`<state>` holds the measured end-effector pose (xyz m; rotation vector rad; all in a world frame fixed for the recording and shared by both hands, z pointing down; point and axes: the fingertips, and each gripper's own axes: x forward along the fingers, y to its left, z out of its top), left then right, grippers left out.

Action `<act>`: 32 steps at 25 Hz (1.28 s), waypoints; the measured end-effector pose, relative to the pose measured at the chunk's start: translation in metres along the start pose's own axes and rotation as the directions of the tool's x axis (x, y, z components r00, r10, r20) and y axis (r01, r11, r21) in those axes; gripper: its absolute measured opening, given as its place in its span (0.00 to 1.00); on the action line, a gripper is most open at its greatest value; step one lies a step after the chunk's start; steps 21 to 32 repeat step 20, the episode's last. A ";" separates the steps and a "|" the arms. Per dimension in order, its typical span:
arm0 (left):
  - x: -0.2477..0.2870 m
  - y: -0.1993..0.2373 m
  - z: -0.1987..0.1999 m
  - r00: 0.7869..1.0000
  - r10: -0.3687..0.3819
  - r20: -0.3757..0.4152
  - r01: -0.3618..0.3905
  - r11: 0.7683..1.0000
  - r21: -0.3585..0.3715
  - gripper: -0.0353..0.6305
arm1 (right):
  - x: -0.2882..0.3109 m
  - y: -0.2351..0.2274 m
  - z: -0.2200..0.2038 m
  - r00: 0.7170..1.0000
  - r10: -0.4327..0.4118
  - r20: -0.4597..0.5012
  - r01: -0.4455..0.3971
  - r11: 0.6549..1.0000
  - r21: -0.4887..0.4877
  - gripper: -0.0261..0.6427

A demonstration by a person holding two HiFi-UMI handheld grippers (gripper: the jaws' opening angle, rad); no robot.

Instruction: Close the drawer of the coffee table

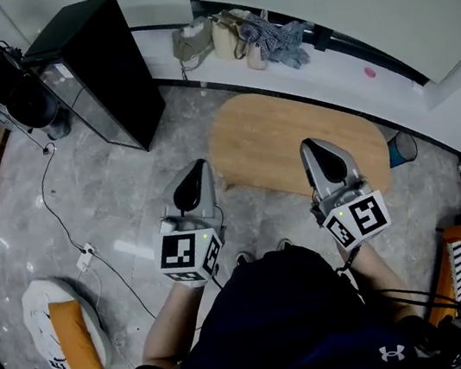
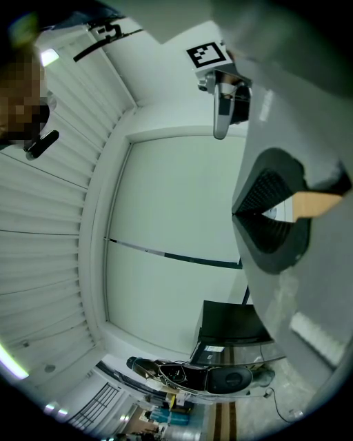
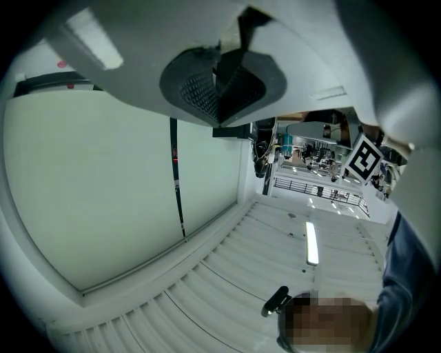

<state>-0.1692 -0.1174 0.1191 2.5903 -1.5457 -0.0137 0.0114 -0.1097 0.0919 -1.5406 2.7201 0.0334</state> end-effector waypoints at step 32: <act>0.005 0.004 -0.006 1.000 0.000 -0.013 0.000 1.000 -0.009 0.06 | 0.004 -0.006 -0.008 1.000 -0.011 -0.015 0.011 1.000 0.019 0.04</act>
